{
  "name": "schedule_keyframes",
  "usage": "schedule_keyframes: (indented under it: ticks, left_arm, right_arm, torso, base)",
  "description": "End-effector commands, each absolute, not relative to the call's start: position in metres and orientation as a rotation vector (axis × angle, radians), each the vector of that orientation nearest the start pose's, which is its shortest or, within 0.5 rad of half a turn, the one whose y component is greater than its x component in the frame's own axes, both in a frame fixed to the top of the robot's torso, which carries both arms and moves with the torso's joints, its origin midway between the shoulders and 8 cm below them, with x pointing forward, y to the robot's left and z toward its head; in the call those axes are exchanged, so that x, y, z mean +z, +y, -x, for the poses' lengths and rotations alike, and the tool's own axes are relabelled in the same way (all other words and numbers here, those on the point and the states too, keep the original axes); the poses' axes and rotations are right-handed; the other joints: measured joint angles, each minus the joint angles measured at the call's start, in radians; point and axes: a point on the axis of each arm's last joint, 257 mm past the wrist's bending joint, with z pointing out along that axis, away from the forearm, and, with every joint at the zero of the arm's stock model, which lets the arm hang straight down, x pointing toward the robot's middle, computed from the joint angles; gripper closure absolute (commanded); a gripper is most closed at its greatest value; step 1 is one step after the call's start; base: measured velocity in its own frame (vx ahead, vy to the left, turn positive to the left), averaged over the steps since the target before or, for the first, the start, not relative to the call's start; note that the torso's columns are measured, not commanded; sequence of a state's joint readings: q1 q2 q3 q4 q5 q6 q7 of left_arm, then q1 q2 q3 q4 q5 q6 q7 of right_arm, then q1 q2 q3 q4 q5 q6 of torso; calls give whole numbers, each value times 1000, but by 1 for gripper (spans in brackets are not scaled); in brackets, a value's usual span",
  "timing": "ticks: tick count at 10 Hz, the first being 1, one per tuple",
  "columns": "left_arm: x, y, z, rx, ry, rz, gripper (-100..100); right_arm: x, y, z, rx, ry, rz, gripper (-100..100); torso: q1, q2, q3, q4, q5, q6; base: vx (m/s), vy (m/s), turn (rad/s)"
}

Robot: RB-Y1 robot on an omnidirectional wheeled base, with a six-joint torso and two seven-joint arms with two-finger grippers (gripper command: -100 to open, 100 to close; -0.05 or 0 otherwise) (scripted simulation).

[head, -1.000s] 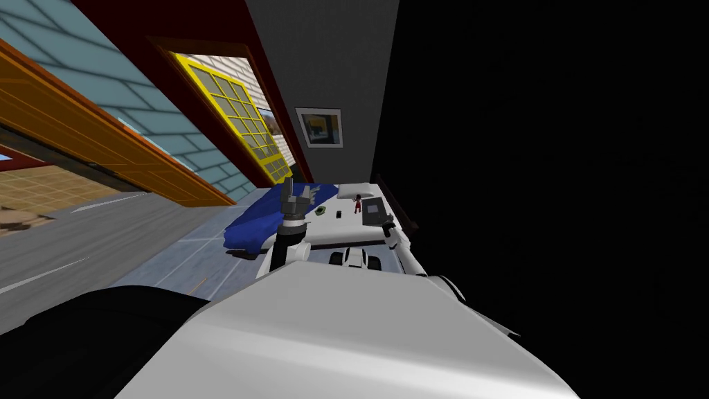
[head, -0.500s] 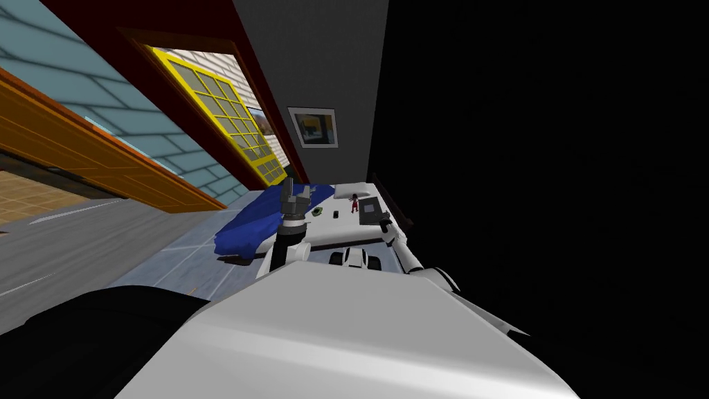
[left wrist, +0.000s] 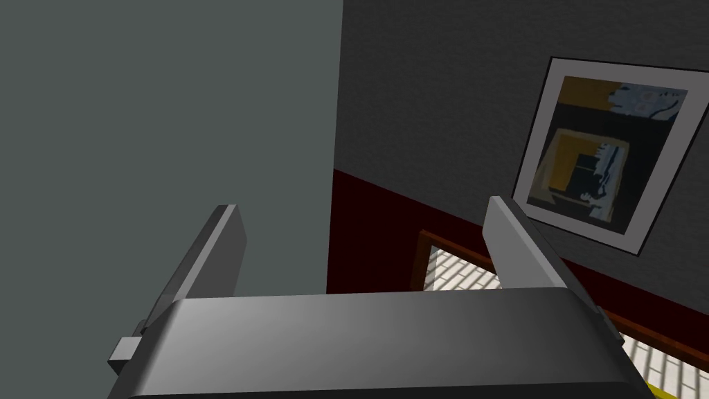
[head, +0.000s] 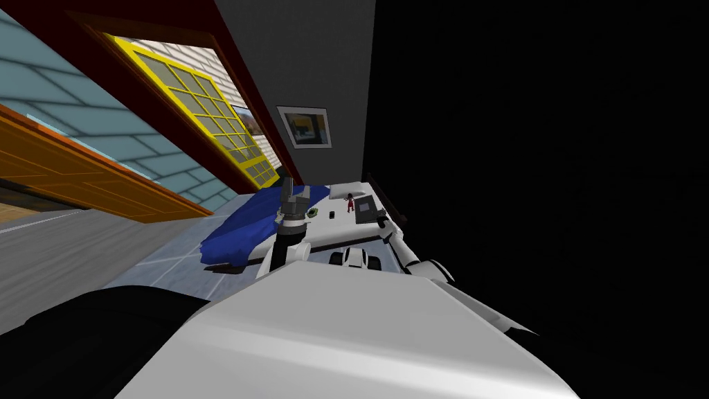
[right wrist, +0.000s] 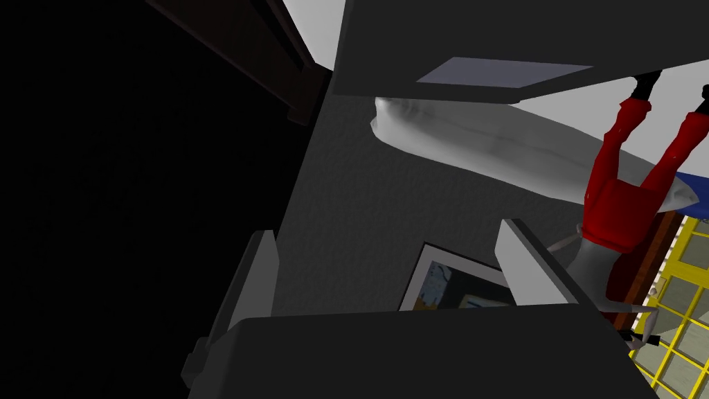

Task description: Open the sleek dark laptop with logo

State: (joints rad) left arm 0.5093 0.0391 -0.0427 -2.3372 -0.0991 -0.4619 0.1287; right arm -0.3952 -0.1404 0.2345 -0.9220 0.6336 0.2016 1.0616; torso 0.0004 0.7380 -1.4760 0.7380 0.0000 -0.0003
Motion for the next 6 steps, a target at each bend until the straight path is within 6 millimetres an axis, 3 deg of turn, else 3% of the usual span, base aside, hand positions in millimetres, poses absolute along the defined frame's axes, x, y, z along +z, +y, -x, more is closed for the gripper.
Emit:
schedule_keyframes:
  ticks: [1, 6]
  left_arm:
    - [37, 249, -342, -1400, 666, 617, 0]
    - [37, 249, -342, -1400, 666, 617, 0]
  right_arm:
    - [-378, -181, -595, -245, 1950, 495, 0]
    - [-378, -181, -595, -244, 1950, 494, 0]
  torso:
    - [0, 0, 0, 0, 0, 0]
    - [0, 0, 0, 0, 0, 0]
  base:
    - [0, 0, 0]
    - [0, 0, 0]
